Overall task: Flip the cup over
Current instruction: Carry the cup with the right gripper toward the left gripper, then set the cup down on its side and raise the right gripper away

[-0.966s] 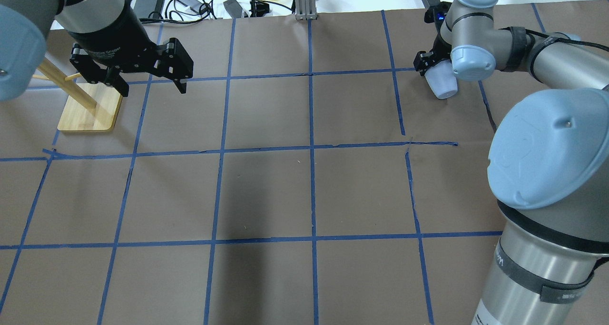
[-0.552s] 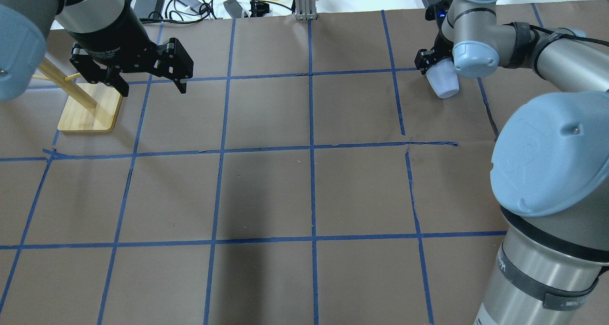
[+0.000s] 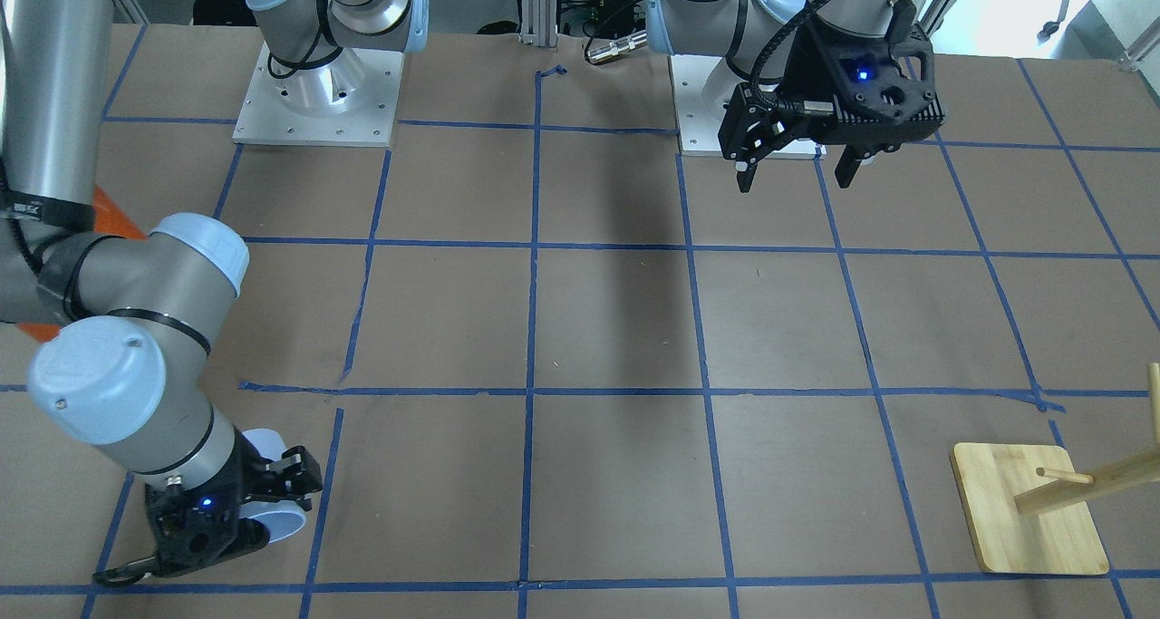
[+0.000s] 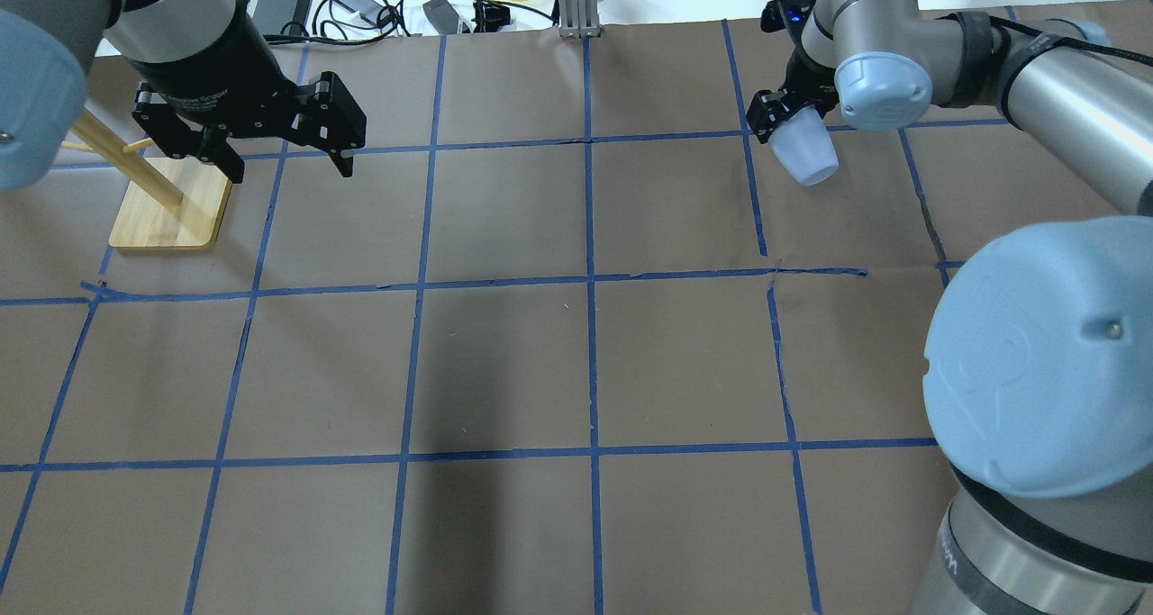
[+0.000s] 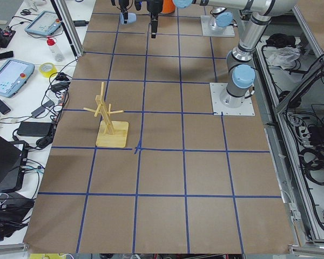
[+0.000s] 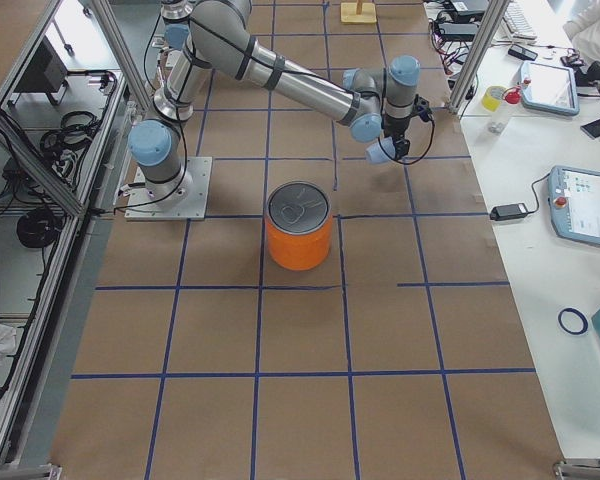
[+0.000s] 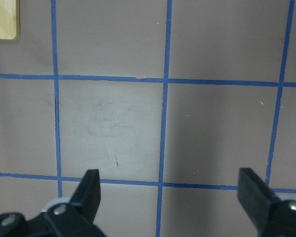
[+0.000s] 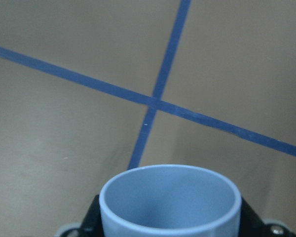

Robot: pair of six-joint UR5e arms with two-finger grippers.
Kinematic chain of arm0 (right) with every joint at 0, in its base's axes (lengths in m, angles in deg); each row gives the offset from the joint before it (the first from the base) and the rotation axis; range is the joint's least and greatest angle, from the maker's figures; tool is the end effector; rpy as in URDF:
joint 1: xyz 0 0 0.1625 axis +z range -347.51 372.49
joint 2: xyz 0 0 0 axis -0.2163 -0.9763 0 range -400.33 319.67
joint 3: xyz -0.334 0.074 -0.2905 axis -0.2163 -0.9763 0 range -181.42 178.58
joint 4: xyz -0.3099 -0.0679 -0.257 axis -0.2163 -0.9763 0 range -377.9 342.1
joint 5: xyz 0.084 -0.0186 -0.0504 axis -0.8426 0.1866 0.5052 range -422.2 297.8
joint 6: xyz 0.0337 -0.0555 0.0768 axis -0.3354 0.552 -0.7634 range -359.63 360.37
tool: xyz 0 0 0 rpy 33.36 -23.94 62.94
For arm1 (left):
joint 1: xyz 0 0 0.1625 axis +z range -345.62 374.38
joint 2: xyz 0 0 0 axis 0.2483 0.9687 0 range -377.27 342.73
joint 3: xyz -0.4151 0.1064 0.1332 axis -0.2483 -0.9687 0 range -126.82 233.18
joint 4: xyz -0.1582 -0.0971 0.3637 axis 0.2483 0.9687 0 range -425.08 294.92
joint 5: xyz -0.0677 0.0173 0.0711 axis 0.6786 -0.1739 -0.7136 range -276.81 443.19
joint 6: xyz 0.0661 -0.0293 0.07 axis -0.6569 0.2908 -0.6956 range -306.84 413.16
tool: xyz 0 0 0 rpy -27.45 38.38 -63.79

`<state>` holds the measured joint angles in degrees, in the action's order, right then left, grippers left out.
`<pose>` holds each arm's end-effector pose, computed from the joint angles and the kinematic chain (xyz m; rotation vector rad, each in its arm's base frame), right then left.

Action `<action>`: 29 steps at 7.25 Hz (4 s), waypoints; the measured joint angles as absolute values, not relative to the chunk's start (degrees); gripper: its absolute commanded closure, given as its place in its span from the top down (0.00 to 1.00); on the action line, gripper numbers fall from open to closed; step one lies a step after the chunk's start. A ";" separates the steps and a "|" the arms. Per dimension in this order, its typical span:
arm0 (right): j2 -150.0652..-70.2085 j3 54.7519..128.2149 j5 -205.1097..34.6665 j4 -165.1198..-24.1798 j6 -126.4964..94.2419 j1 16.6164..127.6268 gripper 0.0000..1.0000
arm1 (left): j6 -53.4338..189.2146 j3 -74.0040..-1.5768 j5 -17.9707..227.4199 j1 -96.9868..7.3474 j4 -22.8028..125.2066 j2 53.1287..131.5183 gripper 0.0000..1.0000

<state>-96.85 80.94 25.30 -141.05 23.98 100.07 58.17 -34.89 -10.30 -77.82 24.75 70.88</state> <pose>0.1077 -0.7117 0.2816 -0.5778 3.0669 -0.2095 -0.1455 -0.4717 0.5431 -0.0788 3.0821 -0.1120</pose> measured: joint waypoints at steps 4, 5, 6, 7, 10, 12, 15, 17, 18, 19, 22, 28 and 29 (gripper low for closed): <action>-97.29 81.42 24.52 -141.02 30.45 113.30 0.00 | 58.17 -34.90 -10.34 -77.82 24.75 70.88 1.00; -97.34 81.44 24.27 -141.16 34.08 116.29 0.00 | 58.17 -34.93 -10.40 -77.82 24.75 70.88 1.00; -97.17 81.47 24.20 -141.80 39.31 119.07 0.00 | 58.17 -34.96 -10.43 -77.82 24.75 70.88 1.00; -96.83 81.51 24.10 -143.03 45.23 121.17 0.00 | 58.15 -34.97 -10.45 -77.82 24.75 70.88 1.00; -96.40 82.70 23.98 -144.76 58.03 125.26 0.00 | 58.16 -34.97 -10.42 -77.82 24.75 70.88 1.00; -95.54 84.96 21.46 -147.97 60.09 126.37 0.00 | 58.17 -34.97 -10.41 -77.84 24.75 70.88 1.00; -93.60 86.18 19.34 -153.08 60.12 127.23 0.00 | 58.17 -34.97 -10.41 -77.87 24.75 70.88 1.00; -93.34 86.34 19.49 -153.58 61.28 127.27 0.00 | 58.17 -34.97 -10.38 -77.83 24.75 70.88 1.00; -93.40 86.37 19.79 -153.63 62.83 127.27 0.04 | 58.17 -34.98 -10.39 -77.83 24.75 70.88 1.00; -93.42 86.40 20.07 -153.63 63.97 127.27 0.21 | 58.17 -34.97 -10.35 -77.83 24.75 70.88 1.00; -93.32 86.46 19.33 -153.57 63.98 127.10 1.00 | 58.17 -34.93 -10.06 -77.82 24.72 70.96 1.00; -97.65 86.14 19.22 -151.05 62.99 125.25 0.99 | 57.79 -35.17 -9.71 -77.04 24.32 71.06 1.00; -99.89 85.83 18.99 -148.02 63.04 123.53 0.99 | 56.39 -35.38 -8.63 -75.52 24.21 71.58 1.00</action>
